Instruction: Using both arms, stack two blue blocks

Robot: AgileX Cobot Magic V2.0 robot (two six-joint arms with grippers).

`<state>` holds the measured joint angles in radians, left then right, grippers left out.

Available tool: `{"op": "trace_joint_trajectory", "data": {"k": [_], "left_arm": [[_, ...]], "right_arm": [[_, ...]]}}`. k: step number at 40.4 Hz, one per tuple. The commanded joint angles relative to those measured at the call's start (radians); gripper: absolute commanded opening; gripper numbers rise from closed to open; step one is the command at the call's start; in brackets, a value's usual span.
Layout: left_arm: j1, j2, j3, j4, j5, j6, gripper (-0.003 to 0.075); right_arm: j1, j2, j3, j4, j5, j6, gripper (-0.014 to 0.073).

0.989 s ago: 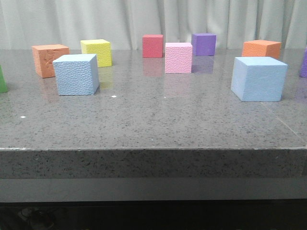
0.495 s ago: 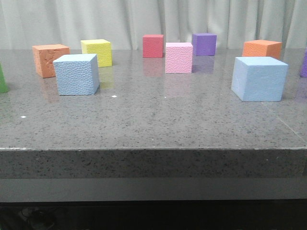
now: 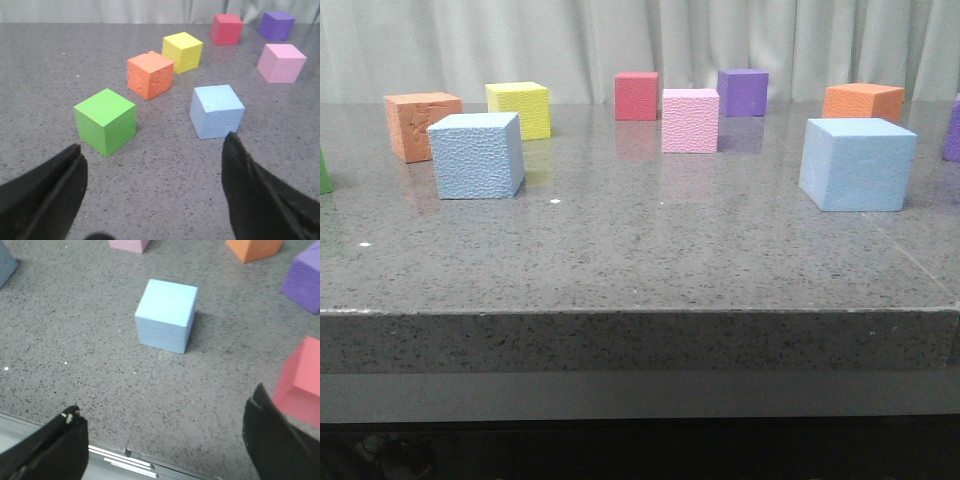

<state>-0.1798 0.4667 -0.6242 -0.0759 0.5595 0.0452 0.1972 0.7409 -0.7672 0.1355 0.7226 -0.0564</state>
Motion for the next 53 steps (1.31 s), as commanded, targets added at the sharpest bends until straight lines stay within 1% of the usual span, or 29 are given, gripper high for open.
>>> {"op": "trace_joint_trajectory", "data": {"k": [1,6,10,16,25,32,44,46,50,53], "left_arm": [[-0.078,0.026,-0.037,-0.012,-0.093,0.015,0.0547],[-0.145,0.039,-0.037,0.008,-0.093,0.015,0.0547],[-0.166,0.044,-0.037,0.009,-0.093,0.015,0.0547],[-0.166,0.044,-0.037,0.009,-0.093,0.015,0.0547],[-0.166,0.044,-0.037,0.009,-0.093,0.015,0.0547],[-0.166,0.044,-0.037,0.009,-0.093,0.015,0.0547],[-0.166,0.044,-0.037,0.009,-0.094,0.015,0.0547],[-0.166,0.044,-0.037,0.009,-0.095,0.015,0.0547],[-0.166,0.044,-0.037,0.009,-0.099,0.015,0.0547],[-0.166,0.044,-0.037,0.01,-0.099,0.015,0.0547]], "right_arm": [[0.01,0.116,-0.099,0.01,-0.049,-0.008,0.0633],[0.01,0.269,-0.205,0.009,-0.024,0.046,0.0633],[0.01,0.384,-0.291,0.006,0.001,0.084,0.0633],[0.01,0.547,-0.418,-0.021,0.034,0.15,0.0633],[0.01,0.741,-0.554,-0.09,0.048,0.262,0.0633],[0.015,0.838,-0.608,-0.09,0.048,0.272,0.0633],[0.015,0.935,-0.622,-0.088,0.089,0.276,0.0627],[0.015,0.935,-0.622,-0.088,0.094,0.276,0.0587],[0.016,0.933,-0.622,-0.088,0.094,0.276,0.0412],[0.016,0.931,-0.622,-0.088,0.103,0.273,0.0328]]}}
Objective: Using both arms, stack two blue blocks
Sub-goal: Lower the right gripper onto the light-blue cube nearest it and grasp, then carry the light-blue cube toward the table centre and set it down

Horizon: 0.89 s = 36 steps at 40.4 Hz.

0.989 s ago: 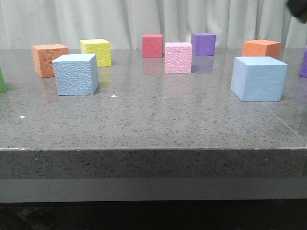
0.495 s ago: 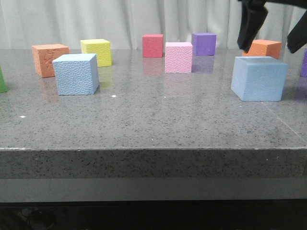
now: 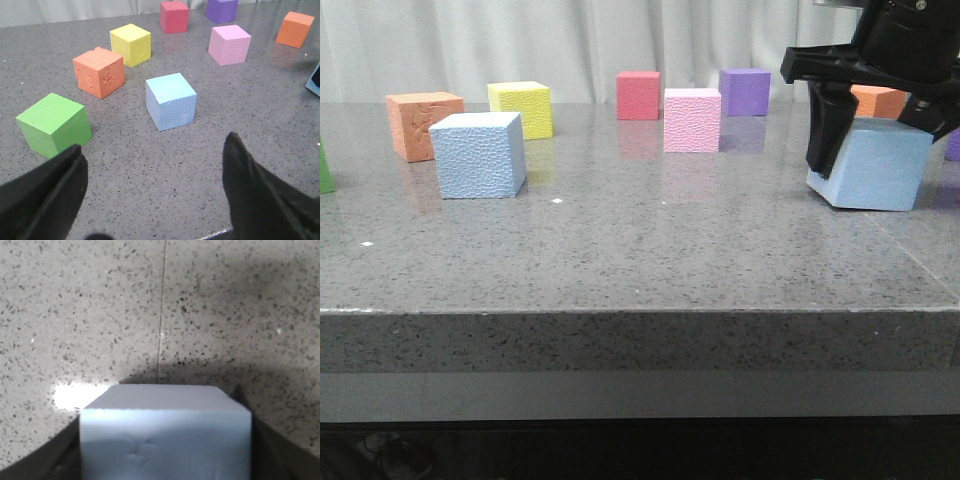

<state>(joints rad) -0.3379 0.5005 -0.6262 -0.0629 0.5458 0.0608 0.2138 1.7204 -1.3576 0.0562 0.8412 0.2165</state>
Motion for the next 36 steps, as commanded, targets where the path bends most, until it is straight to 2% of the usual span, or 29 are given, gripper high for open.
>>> {"op": "trace_joint_trajectory", "data": {"k": [1,6,11,19,23,26,29,36], "left_arm": [[-0.008,0.01,-0.035,-0.003,-0.086,0.0,0.0547],[-0.008,0.01,-0.035,-0.003,-0.089,0.0,0.0547],[-0.008,0.01,-0.035,-0.003,-0.099,0.0,0.0547],[-0.008,0.01,-0.035,-0.003,-0.127,0.0,0.0547],[-0.008,0.01,-0.035,-0.003,-0.136,0.0,0.0547],[-0.008,0.01,-0.035,-0.003,-0.138,0.0,0.0547],[-0.008,0.01,-0.035,-0.003,-0.138,0.0,0.0547],[-0.008,0.01,-0.035,-0.003,-0.138,0.0,0.0547]], "right_arm": [[0.0,-0.05,-0.032,-0.009,-0.013,-0.003,0.0318],[0.027,-0.062,-0.06,-0.008,0.011,-0.078,0.0319],[0.078,-0.062,-0.135,-0.008,0.048,-0.224,0.0319],[0.166,-0.043,-0.249,0.034,0.062,-0.622,0.0319],[0.192,0.003,-0.313,0.11,0.153,-0.859,0.0319],[0.199,0.049,-0.368,0.183,0.244,-0.976,0.0319],[0.199,0.101,-0.433,0.252,0.322,-1.062,0.0319],[0.199,0.21,-0.54,0.284,0.422,-1.221,0.0321]]}}
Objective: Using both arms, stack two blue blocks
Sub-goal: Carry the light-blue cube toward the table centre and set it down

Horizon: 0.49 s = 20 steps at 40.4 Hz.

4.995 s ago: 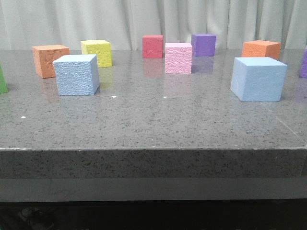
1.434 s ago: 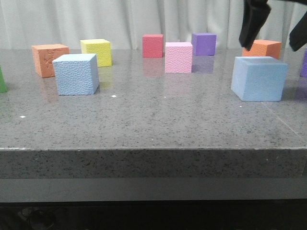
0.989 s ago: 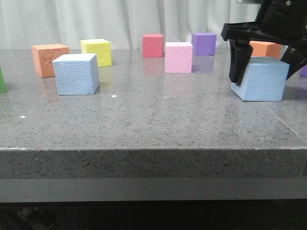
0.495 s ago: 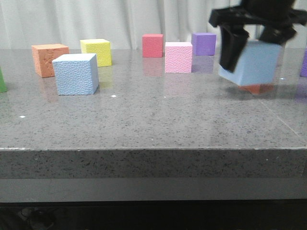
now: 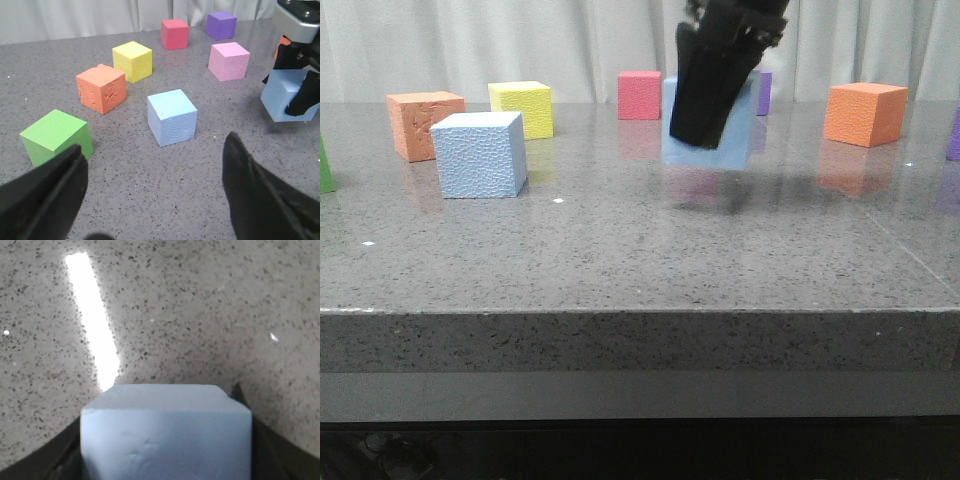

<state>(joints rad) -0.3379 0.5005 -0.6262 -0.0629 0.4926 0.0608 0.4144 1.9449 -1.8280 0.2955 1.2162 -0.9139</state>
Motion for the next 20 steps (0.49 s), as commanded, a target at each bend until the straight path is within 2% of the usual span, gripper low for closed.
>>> {"op": "trace_joint_trajectory", "data": {"k": [1,10,20], "left_arm": [[-0.008,0.01,-0.035,-0.003,-0.085,0.0,0.0547],[-0.008,0.01,-0.035,-0.003,-0.085,0.0,0.0547],[-0.008,0.01,-0.035,-0.003,-0.085,0.0,0.0547]], "right_arm": [[-0.002,-0.007,-0.074,0.044,0.049,-0.106,0.032],[0.015,0.045,-0.098,0.043,0.005,-0.212,0.033],[0.051,0.048,-0.098,-0.002,-0.033,-0.231,0.0477]]}}
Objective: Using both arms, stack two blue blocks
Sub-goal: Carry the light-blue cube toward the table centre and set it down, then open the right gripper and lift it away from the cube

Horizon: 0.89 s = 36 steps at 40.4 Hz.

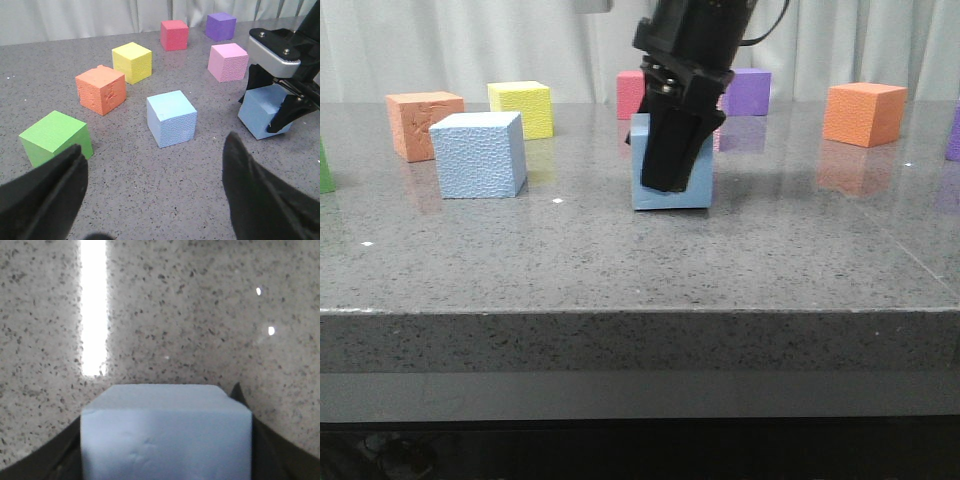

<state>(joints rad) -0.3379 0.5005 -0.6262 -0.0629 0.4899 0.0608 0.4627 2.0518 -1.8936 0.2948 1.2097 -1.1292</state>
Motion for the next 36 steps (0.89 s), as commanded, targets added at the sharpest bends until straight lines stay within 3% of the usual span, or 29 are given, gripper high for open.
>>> {"op": "trace_joint_trajectory", "data": {"k": [1,10,16,23,27,36], "left_arm": [[-0.008,0.01,-0.035,-0.003,-0.082,0.0,0.0547],[-0.008,0.01,-0.035,-0.003,-0.082,0.0,0.0547],[-0.008,0.01,-0.035,-0.003,-0.082,0.0,0.0547],[-0.008,0.01,-0.035,-0.003,-0.082,0.0,0.0547],[-0.008,0.01,-0.035,-0.003,-0.082,0.0,0.0547],[-0.008,0.01,-0.035,-0.003,-0.082,0.0,0.0547]], "right_arm": [[0.002,-0.059,-0.032,-0.001,-0.028,-0.016,0.0489],[0.002,-0.059,-0.032,-0.001,-0.034,-0.012,0.0654],[0.002,-0.065,-0.035,0.001,-0.031,0.018,0.0654],[0.002,-0.11,-0.068,0.041,-0.005,0.14,0.0654],[0.002,-0.151,-0.074,0.041,-0.013,0.276,0.0654],[0.0,-0.28,-0.059,-0.043,-0.051,0.855,0.0653]]}}
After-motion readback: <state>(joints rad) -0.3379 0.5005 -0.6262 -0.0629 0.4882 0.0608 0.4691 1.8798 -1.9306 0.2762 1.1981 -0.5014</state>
